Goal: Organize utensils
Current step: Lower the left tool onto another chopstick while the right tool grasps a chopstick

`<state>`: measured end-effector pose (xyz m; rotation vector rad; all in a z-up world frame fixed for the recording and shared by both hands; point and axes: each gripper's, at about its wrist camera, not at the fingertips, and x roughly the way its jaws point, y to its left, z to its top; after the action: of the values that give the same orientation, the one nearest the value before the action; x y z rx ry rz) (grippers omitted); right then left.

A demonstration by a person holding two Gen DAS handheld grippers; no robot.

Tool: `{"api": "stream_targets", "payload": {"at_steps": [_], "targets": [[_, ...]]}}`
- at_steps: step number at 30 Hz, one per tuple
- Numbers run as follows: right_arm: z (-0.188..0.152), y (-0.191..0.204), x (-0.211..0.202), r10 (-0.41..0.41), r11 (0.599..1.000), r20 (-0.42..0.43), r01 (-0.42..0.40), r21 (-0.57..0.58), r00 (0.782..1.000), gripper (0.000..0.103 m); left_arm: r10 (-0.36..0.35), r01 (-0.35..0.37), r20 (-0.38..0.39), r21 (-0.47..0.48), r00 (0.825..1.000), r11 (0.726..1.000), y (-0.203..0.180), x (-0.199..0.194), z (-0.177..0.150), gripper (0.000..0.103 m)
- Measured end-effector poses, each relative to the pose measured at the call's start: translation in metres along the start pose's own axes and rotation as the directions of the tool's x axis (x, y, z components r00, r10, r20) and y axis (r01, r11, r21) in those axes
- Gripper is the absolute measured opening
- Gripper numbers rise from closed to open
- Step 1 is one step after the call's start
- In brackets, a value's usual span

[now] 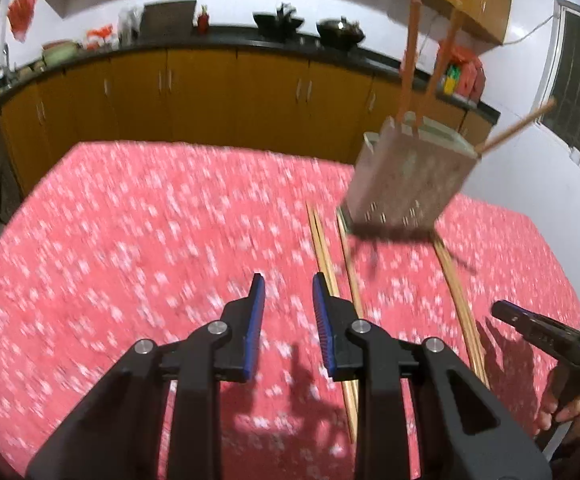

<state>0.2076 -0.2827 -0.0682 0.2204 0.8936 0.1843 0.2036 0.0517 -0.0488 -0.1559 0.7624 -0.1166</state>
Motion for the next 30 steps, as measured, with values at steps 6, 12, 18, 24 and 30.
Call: {"api": "stream_targets", "payload": {"at_steps": [6, 12, 18, 24, 30], "targets": [[-0.017, 0.014, 0.016, -0.009, 0.999, -0.054, 0.006, -0.048, 0.999, 0.015, -0.036, 0.037, -0.054, 0.012, 0.998, 0.999, -0.008, 0.013, -0.020, 0.026], [-0.018, 0.012, 0.017, -0.084, 0.994, -0.031, 0.082, -0.072, 0.996, 0.014, -0.058, 0.060, -0.087, 0.022, 0.995, 0.998, -0.016, 0.022, -0.029, 0.026], [-0.016, 0.009, 0.015, -0.086, 0.994, -0.036, 0.083, -0.070, 0.996, 0.014, -0.079, 0.082, -0.113, 0.022, 0.990, 0.996, -0.020, 0.028, -0.035, 0.026], [-0.021, 0.012, 0.017, -0.124, 0.987, -0.023, 0.121, -0.105, 0.992, 0.008, -0.090, 0.095, -0.134, 0.035, 0.987, 0.995, -0.026, 0.034, -0.040, 0.025], [-0.017, 0.003, 0.017, -0.136, 0.988, -0.019, 0.134, -0.074, 0.991, 0.008, -0.070, 0.082, -0.160, 0.068, 0.985, 0.994, -0.034, 0.043, -0.044, 0.017]]}}
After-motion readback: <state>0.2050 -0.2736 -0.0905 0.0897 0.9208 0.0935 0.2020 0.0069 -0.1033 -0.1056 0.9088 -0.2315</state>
